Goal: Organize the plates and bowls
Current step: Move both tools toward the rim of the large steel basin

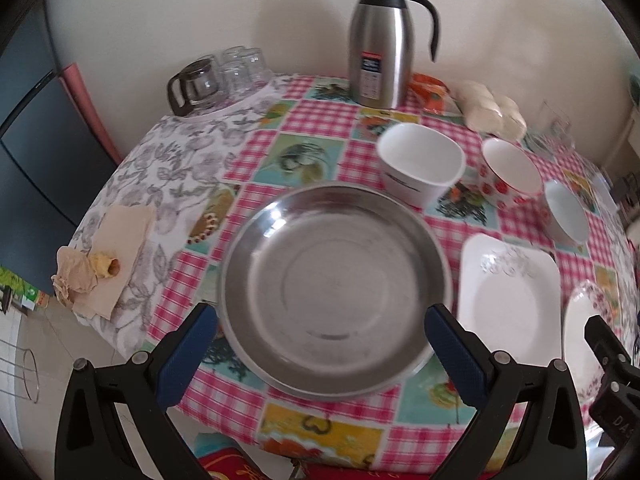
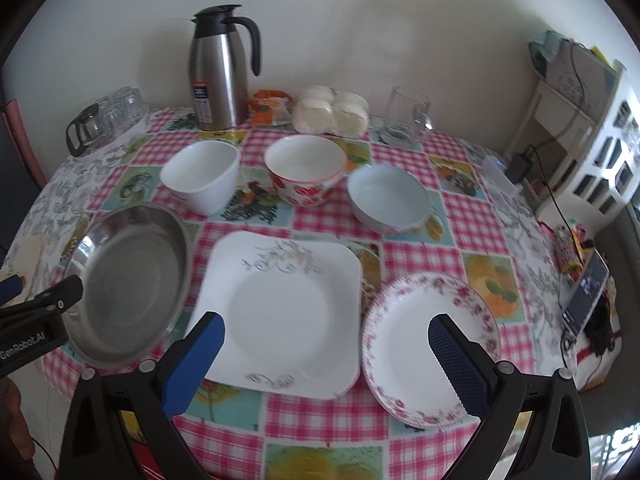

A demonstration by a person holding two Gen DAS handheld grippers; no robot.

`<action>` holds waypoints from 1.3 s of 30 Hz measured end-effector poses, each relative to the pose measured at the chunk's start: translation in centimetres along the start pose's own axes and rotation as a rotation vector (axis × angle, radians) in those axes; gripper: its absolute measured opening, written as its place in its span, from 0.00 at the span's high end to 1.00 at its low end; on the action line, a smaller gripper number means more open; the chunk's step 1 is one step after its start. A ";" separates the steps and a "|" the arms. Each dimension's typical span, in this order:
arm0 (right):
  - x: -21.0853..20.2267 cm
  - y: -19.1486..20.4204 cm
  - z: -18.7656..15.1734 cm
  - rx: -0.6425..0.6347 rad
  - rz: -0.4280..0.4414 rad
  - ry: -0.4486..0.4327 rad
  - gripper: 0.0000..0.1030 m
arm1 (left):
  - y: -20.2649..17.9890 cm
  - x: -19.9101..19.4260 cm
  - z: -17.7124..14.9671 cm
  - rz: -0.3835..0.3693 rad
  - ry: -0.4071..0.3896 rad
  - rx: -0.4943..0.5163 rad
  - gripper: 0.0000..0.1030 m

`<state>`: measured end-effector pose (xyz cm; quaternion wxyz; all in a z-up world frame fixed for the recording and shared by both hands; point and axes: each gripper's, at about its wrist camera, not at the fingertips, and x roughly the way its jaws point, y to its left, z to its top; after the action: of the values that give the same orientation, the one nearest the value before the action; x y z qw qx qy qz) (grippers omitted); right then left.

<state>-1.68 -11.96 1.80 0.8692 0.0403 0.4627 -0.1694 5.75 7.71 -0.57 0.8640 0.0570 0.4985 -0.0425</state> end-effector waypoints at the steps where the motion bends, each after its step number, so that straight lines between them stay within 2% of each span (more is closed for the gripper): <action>1: 0.0 0.4 0.3 -0.005 0.010 -0.002 0.00 | 0.6 0.1 0.2 0.000 -0.003 -0.010 0.00; 13: 0.4 5.5 3.7 -0.025 0.116 -0.034 0.00 | 4.9 1.4 1.4 -0.029 -0.022 -0.077 0.00; 19: 1.7 6.7 4.0 0.009 0.187 -0.024 0.00 | 6.7 2.9 1.4 -0.048 -0.015 -0.113 0.00; 22: 2.8 7.1 4.0 0.019 0.196 -0.019 0.00 | 7.7 3.6 1.3 -0.054 -0.020 -0.144 0.00; 25: 3.9 7.2 4.1 0.037 0.199 -0.002 0.00 | 8.7 4.4 1.3 -0.074 -0.034 -0.180 0.00; 29: 6.0 7.5 3.9 0.053 0.255 0.046 0.00 | 9.6 5.2 1.2 -0.125 -0.074 -0.221 0.00; 33: 8.2 8.2 3.4 0.052 0.309 0.104 0.00 | 9.6 5.9 1.0 -0.106 -0.114 -0.222 0.00; 39: 9.9 9.3 2.9 0.035 0.344 0.135 0.00 | 9.2 7.8 0.6 -0.124 -0.067 -0.186 0.00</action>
<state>8.74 -6.43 -5.46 0.8516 0.1453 0.5032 -0.0235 11.37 16.58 -6.50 0.8775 -0.0559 0.4735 -0.0511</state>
